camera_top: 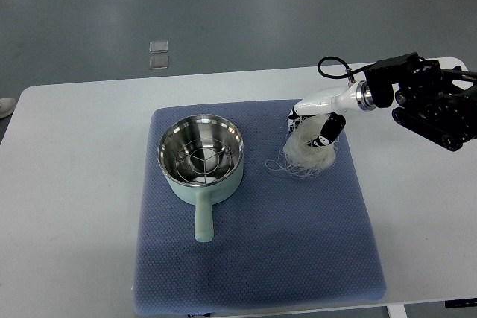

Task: Put vermicelli into pot with right hand
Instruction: 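Close the right hand fingers around the vermicelli bundle, then lift the vermicelli and carry it over the green saucepan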

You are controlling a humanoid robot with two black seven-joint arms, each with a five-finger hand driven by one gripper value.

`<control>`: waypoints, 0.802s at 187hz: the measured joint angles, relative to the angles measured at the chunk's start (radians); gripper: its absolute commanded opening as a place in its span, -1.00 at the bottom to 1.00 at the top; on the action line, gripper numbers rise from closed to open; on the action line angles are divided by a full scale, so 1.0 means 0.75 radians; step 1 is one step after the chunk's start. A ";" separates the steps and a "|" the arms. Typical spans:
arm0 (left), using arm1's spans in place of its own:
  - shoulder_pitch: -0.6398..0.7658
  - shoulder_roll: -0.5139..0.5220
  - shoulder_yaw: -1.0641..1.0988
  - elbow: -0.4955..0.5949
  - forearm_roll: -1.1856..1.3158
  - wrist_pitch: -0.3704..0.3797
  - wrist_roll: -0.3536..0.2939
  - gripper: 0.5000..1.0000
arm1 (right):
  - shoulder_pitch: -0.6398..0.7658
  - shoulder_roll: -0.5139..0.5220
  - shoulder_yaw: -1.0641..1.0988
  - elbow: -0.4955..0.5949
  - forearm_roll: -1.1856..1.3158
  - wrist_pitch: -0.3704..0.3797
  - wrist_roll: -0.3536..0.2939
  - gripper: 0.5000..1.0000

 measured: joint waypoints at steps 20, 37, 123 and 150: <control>0.000 0.000 0.000 0.000 0.000 0.000 0.000 1.00 | 0.003 0.000 0.011 0.000 0.006 0.000 0.000 -0.83; 0.000 0.000 0.000 0.000 0.000 0.000 0.000 1.00 | 0.003 0.009 0.050 0.001 0.015 0.003 0.000 -0.83; 0.000 0.000 0.000 0.000 0.000 0.000 0.000 1.00 | 0.130 -0.017 0.131 0.001 0.103 0.027 0.003 -0.79; 0.000 0.000 0.000 0.000 0.000 0.000 0.000 1.00 | 0.214 -0.026 0.134 0.001 0.123 0.029 0.003 -0.76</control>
